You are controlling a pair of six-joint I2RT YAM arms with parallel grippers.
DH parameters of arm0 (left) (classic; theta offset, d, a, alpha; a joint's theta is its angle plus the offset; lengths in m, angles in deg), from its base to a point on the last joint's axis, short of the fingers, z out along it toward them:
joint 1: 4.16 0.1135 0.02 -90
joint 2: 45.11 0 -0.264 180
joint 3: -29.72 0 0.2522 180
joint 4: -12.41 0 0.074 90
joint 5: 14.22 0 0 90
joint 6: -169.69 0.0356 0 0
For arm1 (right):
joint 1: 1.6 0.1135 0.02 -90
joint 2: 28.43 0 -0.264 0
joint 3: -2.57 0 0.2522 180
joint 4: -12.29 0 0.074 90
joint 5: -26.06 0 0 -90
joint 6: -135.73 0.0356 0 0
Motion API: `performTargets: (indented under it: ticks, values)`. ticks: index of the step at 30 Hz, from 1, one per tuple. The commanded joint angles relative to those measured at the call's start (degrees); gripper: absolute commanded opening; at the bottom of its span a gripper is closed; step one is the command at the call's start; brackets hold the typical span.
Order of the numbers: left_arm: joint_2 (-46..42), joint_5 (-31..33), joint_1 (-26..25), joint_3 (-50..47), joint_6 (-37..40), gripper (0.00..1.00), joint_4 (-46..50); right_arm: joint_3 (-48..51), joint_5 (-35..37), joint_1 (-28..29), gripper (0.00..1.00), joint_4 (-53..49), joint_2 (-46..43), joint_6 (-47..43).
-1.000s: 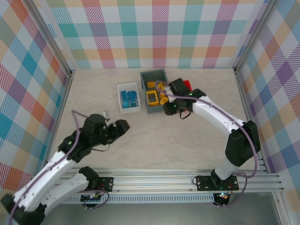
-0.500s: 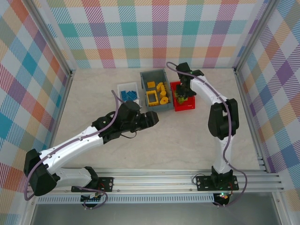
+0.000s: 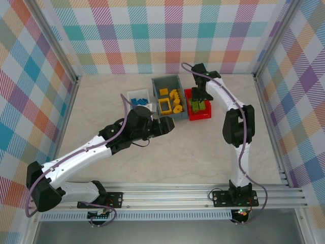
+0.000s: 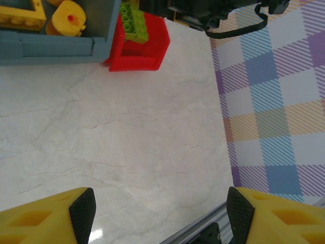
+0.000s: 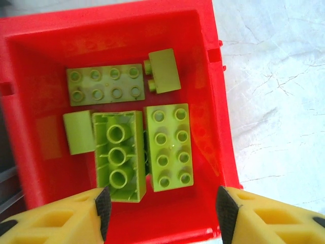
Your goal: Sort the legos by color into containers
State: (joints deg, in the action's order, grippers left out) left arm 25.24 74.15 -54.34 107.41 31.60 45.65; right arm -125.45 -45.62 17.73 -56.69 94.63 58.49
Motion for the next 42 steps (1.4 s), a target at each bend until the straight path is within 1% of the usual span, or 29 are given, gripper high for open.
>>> performTargets:
  ticks: [1, 2, 4, 5, 6, 7, 8, 9, 11, 12, 14, 16, 18, 19, 21, 23, 25, 27, 29, 30, 33, 35, 36, 38, 39, 40, 42]
  values:
    - [-0.06, 0.42, -0.80, 2.88, 1.69, 0.71, -0.93, 2.00, -2.24, 0.96, 0.59, 1.09, -9.80, 0.94]
    - [-0.39, 1.34, -0.80, 3.40, 1.76, 0.72, 0.18, 3.63, -2.65, 0.90, 0.59, 2.17, -12.28, 1.33]
    - [-2.12, 5.27, -0.74, 4.87, 2.53, 0.76, 4.82, 9.00, -2.71, 0.88, 0.60, 5.54, -19.02, 1.92]
    - [-3.03, 6.94, -0.51, 5.47, 2.99, 0.79, 6.98, 12.14, -2.42, 0.88, 0.63, 7.52, -22.36, 2.09]
    - [-4.10, 8.74, 0.06, 6.13, 3.20, 0.86, 9.74, 15.81, -2.21, 0.80, 0.66, 10.04, -26.35, 2.18]
    - [-5.40, 9.93, 0.97, 6.51, 3.21, 0.99, 12.37, 20.58, -2.09, 0.51, 0.72, 13.10, -31.05, 2.34]
    - [-6.63, 10.31, 2.24, 6.57, 3.29, 1.00, 14.39, 24.53, -2.08, 0.17, 0.78, 15.56, -34.93, 2.72]
    - [-8.27, 10.91, 4.02, 6.28, 3.24, 1.00, 16.59, 29.63, -2.24, -0.39, 1.00, 18.21, -39.97, 3.16]
    - [-11.82, 12.22, 7.27, 4.97, 4.45, 1.00, 19.88, 36.73, -2.12, -0.80, 1.00, 22.13, -47.35, 2.88]
    - [-13.88, 12.84, 8.59, 4.13, 6.35, 1.00, 20.63, 41.00, -1.85, -0.79, 1.00, 24.38, -51.83, 2.31]
    - [-16.41, 16.98, 9.82, 3.58, 10.30, 1.00, 23.66, 48.40, 1.97, -0.79, 1.00, 27.22, -60.24, 3.71]
    - [-17.24, 27.16, 10.63, 4.54, 10.14, 1.00, 30.75, 55.23, 7.36, -0.79, 1.00, 29.02, -69.14, 5.61]
    - [-18.69, 37.71, 10.71, 3.57, 9.27, 1.00, 34.56, 60.28, 13.78, -0.83, 1.00, 29.68, -75.98, 7.35]
    - [-20.07, 42.85, 10.80, 1.48, 8.99, 1.00, 34.84, 62.75, 16.48, -0.95, 1.00, 30.26, -79.19, 7.35]
    - [-24.52, 49.46, 11.42, -4.68, 9.01, 1.00, 32.24, 66.70, 19.77, -1.71, 1.00, 30.35, -83.69, 7.31]
    - [-30.08, 51.81, 13.16, -13.09, 9.79, 1.00, 25.44, 70.36, 20.83, -3.18, 1.00, 30.66, -86.98, 7.19]
    - [-35.85, 49.72, 15.83, -21.15, 13.20, 1.00, 17.20, 75.53, 20.70, -4.96, 1.00, 34.30, -89.72, 5.16]
    - [-37.12, 47.46, 19.75, -24.68, 13.74, 1.00, 14.62, 81.34, 20.54, -6.53, 1.00, 40.08, -92.19, 1.72]
    - [-33.02, 42.94, 24.82, -26.07, 17.42, 1.00, 11.96, 86.59, 19.39, -8.74, 1.00, 46.45, -93.09, -0.63]
    - [-30.03, 39.59, 27.50, -26.66, 20.21, 1.00, 9.60, 88.99, 17.60, -10.32, 1.00, 49.81, -92.55, -1.51]
    - [-21.87, 31.85, 35.12, -28.48, 24.33, 1.00, 1.59, 93.44, 12.72, -14.48, 1.00, 58.17, -87.04, -3.31]
    - [-18.31, 30.73, 38.79, -31.66, 26.31, 1.00, -8.24, 92.84, 7.92, -17.17, 1.00, 60.38, -81.30, -3.28]
    - [-16.57, 31.17, 40.31, -33.37, 26.32, 1.00, -13.36, 92.86, 4.50, -18.41, 1.00, 63.51, -77.94, -3.37]
    - [-12.26, 32.35, 42.77, -36.45, 26.32, 1.00, -23.09, 93.92, -0.90, -19.63, 1.00, 72.34, -71.65, -2.74]
    - [-9.21, 31.71, 43.83, -36.93, 28.52, 1.00, -27.31, 94.30, -3.29, -19.78, 1.00, 77.21, -68.26, -2.71]
    - [-6.03, 29.45, 45.11, -36.30, 31.75, 1.00, -29.93, 93.62, -4.57, -19.86, 1.00, 80.04, -64.23, -3.17]
    - [0.37, 25.97, 46.90, -34.14, 34.71, 1.00, -31.66, 92.06, -6.66, -19.98, 1.00, 84.00, -56.74, -3.98]
